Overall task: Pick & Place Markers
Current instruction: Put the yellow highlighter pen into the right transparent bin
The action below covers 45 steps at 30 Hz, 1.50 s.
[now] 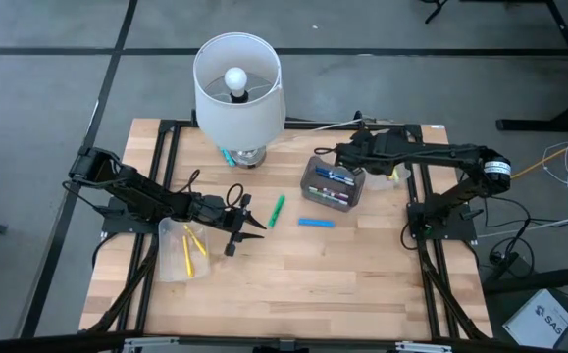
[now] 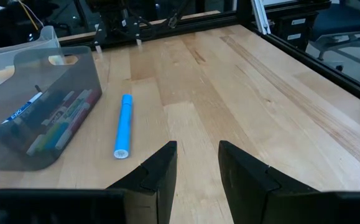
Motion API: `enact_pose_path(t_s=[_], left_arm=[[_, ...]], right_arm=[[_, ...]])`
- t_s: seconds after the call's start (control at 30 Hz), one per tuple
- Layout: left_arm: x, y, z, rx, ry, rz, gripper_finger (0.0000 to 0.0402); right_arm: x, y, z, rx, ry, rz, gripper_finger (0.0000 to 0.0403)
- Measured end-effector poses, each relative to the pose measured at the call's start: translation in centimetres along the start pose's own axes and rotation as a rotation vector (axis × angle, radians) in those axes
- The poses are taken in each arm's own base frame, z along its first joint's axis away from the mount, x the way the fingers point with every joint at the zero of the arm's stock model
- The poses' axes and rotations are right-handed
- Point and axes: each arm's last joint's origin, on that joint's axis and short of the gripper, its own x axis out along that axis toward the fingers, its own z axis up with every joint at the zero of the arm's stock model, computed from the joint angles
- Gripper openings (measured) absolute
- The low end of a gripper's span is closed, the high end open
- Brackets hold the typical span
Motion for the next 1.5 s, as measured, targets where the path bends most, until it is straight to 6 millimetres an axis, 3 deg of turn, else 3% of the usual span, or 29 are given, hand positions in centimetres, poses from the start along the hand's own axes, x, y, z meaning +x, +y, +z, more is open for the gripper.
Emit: enact_pose_path(t_s=[0.27,0.83,1.5], left_arm=[[0.0,0.0,-0.1,0.0,0.012,-0.001,0.0116],[0.0,0.1,-0.2,0.0,0.027,0.049,0.0116],[0.0,0.1,-0.2,0.0,0.028,0.054,0.0116]], right_arm=[[0.9,-0.5,-0.2,-0.003,0.04,-0.03,0.0071],[4.9,0.3,-4.4,-0.017,0.185,-0.095,0.0078],[6.2,0.1,-4.3,0.05,0.195,-0.09,0.008]])
